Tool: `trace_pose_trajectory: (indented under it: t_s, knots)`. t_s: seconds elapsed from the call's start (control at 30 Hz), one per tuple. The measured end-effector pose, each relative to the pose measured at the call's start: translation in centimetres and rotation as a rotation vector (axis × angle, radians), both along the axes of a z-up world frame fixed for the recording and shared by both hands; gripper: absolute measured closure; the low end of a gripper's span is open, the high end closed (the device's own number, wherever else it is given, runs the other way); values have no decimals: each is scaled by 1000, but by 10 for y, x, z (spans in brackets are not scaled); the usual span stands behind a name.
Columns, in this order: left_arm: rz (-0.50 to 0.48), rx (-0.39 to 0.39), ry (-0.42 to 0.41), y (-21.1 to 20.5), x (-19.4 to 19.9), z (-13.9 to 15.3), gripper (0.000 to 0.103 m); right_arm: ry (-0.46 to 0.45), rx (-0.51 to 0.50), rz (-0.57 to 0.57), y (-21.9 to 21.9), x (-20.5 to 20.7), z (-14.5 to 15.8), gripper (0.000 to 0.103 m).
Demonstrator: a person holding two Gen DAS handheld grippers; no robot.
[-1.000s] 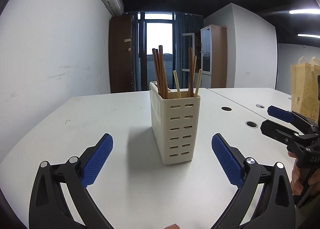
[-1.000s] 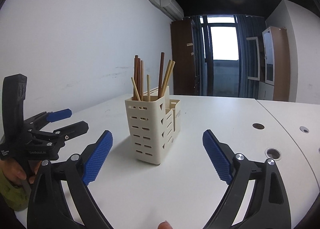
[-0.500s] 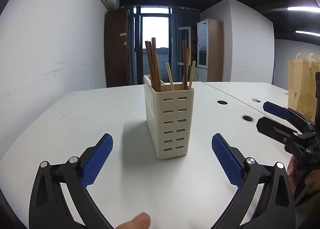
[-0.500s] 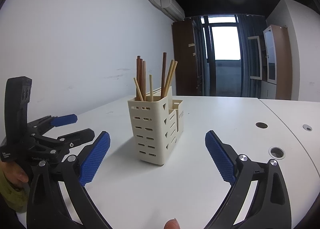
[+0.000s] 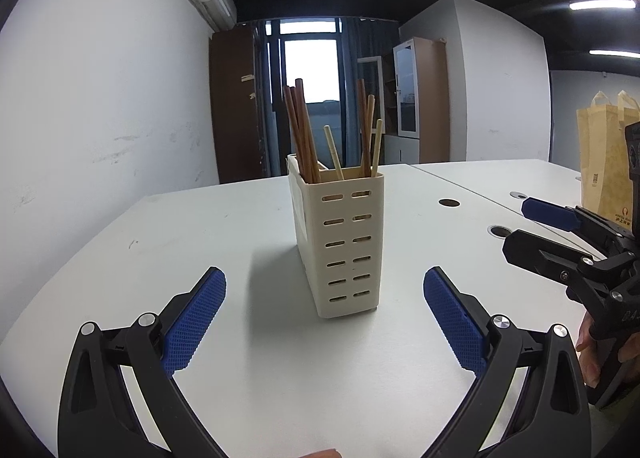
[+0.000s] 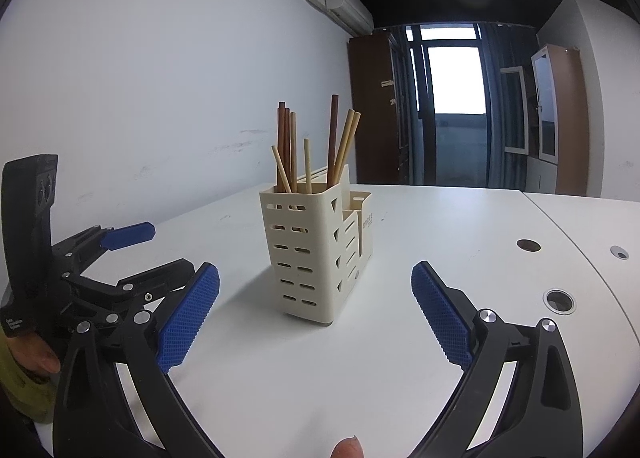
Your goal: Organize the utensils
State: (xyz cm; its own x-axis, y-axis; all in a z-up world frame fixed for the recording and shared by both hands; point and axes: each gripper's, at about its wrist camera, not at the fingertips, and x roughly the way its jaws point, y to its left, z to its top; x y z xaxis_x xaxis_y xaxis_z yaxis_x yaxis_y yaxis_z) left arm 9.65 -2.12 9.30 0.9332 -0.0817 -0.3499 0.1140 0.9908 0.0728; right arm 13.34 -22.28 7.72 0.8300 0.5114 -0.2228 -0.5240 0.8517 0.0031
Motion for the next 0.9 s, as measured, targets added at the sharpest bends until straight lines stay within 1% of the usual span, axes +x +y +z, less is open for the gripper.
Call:
trace_pose_trajectory:
  t_s: [0.27,0.4,0.67,0.9]
  knots:
    - [14,-22,-11,2,-2,0,6,-2,2,-2,1,-2,0,5]
    - [12,-19,2,0,-1,-2,6,-7,3,-1,1,-3,-1,5]
    - [7,-16,-16,-3,-6,-1,6,-16,14,7,1,-4,-1,5]
    - [5,-37,7,0,-5,1,6,-28,18,13,2,-8,0,5]
